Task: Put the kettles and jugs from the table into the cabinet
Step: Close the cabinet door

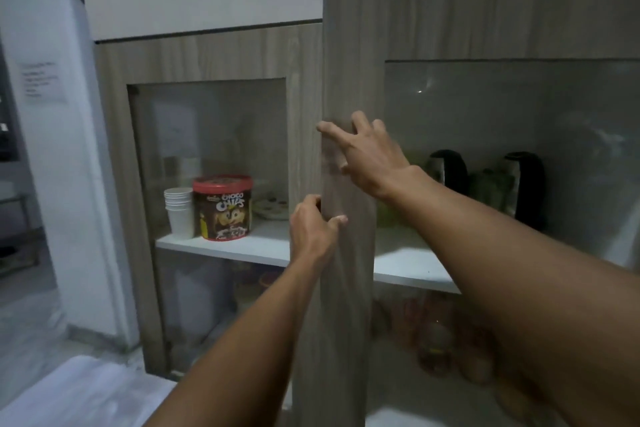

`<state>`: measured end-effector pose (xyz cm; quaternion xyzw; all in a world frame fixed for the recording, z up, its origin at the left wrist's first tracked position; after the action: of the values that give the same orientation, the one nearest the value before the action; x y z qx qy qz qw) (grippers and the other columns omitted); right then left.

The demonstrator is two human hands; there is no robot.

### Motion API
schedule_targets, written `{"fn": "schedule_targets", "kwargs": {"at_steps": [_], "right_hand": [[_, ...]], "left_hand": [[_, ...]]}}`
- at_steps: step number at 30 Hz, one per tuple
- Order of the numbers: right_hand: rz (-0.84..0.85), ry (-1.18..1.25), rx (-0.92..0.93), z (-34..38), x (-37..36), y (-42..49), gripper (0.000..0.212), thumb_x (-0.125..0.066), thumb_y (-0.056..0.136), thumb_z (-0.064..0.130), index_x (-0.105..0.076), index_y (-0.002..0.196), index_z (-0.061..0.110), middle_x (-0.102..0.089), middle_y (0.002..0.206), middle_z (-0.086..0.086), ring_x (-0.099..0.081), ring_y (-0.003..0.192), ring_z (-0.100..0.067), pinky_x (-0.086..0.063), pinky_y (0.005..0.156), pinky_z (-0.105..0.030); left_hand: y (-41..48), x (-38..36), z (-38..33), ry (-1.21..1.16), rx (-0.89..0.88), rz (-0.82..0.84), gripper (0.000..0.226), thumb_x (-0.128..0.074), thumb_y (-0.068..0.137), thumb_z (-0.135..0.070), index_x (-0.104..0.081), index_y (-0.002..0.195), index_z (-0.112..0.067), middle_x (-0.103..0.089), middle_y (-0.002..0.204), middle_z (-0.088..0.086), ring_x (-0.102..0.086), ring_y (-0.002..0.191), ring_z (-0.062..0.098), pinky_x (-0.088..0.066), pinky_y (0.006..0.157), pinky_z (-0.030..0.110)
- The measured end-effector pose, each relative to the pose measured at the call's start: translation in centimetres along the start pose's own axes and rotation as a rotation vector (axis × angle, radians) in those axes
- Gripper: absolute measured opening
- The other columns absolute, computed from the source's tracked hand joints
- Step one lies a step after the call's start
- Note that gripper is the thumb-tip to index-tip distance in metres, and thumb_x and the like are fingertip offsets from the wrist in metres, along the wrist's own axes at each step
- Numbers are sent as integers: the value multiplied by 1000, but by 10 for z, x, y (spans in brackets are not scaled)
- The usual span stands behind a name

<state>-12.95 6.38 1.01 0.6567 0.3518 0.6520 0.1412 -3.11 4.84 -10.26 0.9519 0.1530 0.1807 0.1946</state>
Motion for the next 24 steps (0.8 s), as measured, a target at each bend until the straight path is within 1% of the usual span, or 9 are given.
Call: {"fn": "schedule_targets", "kwargs": {"at_steps": [2,4,6,8,12,14,17,21,24], "right_hand": [[-19,50,-35,-7,-6,11,76,-63,90,12,-20,150,34,-35,131,-13,-45,111,-34,-48,82,-42],[-35,62,-71,-11,-13,20,84,-70,87,12,-17,150,26,-37,130,-15,-47,110,-34,-48,83,-42],[-52,65,-108,-16,-23,28,88,-72,85,13,-15,151,21,-36,130,-17,-48,111,-32,-48,83,-40],[-60,51,-130,-20,-33,36,89,-72,85,14,-14,152,20,-35,130,-17,-47,111,-31,-47,82,-38],[-63,16,-165,-32,-49,57,87,-71,84,9,-15,149,24,-36,127,-16,-47,107,-30,-49,78,-36],[-70,5,-179,-37,-57,66,86,-72,83,7,-17,147,24,-36,126,-16,-47,105,-29,-50,77,-36],[-92,14,-188,-43,-68,77,83,-73,82,6,-21,144,25,-37,123,-14,-48,103,-28,-51,78,-37],[-75,75,-221,-48,-64,90,87,-77,79,7,-22,140,38,-39,117,-12,-50,93,-26,-45,68,-33],[-72,49,-228,-44,-66,87,89,-73,80,3,-19,141,39,-35,119,-13,-50,96,-28,-47,69,-36]], "left_hand": [[11,-6,2,20,-4,-34,48,-78,81,-24,-56,122,-16,-65,114,2,-63,100,18,-55,85,30],[22,-12,6,67,-18,-84,48,-80,79,-26,-53,118,-14,-59,113,2,-58,99,17,-50,81,27],[34,-17,9,122,-33,-127,50,-81,77,-28,-50,114,-15,-45,109,-2,-50,96,16,-41,79,25],[49,-23,11,157,-45,-138,58,-84,73,-29,-46,115,-16,-35,107,-3,-44,95,16,-39,79,27],[82,-39,19,193,-67,-128,68,-88,66,-31,-42,113,-18,-41,115,2,-49,106,22,-42,84,31],[95,-49,23,186,-63,-114,69,-89,65,-33,-41,112,-18,-41,116,3,-48,103,21,-41,81,30],[109,-57,30,177,-57,-154,70,-90,63,-34,-37,106,-20,-33,110,-1,-40,98,17,-37,76,29],[114,-58,36,182,-99,-132,68,-89,64,-35,-39,108,-19,-29,108,-2,-36,99,16,-37,79,28],[112,-58,33,189,-85,-123,67,-88,67,-32,-38,110,-17,-30,111,0,-37,102,17,-35,79,28]]}}
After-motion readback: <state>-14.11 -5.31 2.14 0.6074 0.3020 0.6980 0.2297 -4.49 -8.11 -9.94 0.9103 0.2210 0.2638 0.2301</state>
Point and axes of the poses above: each hand's wrist, its own y-axis towards the middle knuckle, its own x-axis out of the back of the hand, z = x × y, the point moved 2 cm from there along y, towards the middle knuckle
